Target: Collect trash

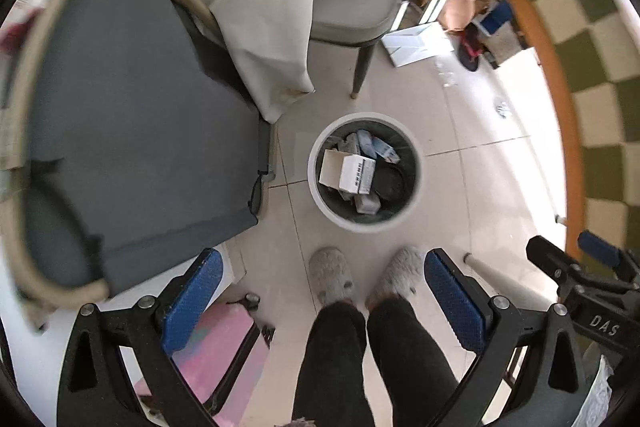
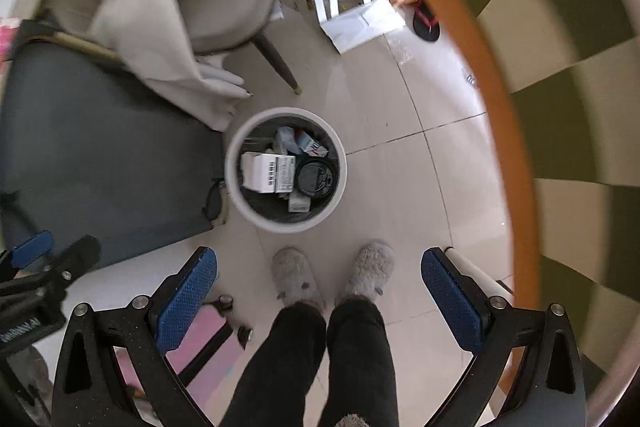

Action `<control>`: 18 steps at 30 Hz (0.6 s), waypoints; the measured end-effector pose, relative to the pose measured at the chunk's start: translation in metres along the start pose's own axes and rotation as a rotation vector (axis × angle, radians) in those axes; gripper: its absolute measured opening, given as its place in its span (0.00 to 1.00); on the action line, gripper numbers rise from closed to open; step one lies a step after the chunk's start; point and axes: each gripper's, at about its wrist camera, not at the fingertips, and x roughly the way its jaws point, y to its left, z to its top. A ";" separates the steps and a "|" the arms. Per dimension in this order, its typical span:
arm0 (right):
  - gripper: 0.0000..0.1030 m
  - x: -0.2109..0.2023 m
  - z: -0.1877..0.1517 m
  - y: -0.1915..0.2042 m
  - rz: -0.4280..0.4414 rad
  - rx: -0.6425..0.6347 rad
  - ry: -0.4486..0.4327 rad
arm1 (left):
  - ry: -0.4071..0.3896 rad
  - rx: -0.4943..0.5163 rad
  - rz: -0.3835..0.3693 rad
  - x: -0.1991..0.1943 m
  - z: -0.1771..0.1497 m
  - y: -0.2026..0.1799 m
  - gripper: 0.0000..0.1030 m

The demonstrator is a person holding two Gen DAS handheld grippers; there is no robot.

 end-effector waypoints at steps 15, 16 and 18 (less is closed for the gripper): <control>1.00 -0.265 -0.051 -0.013 0.186 -0.049 -0.119 | -0.190 0.053 -0.181 -0.236 -0.040 -0.025 1.00; 1.00 -0.279 -0.054 -0.015 0.193 -0.054 -0.136 | -0.203 0.058 -0.187 -0.249 -0.043 -0.026 1.00; 1.00 -0.304 -0.059 -0.015 0.209 -0.063 -0.157 | -0.220 0.057 -0.218 -0.270 -0.048 -0.026 1.00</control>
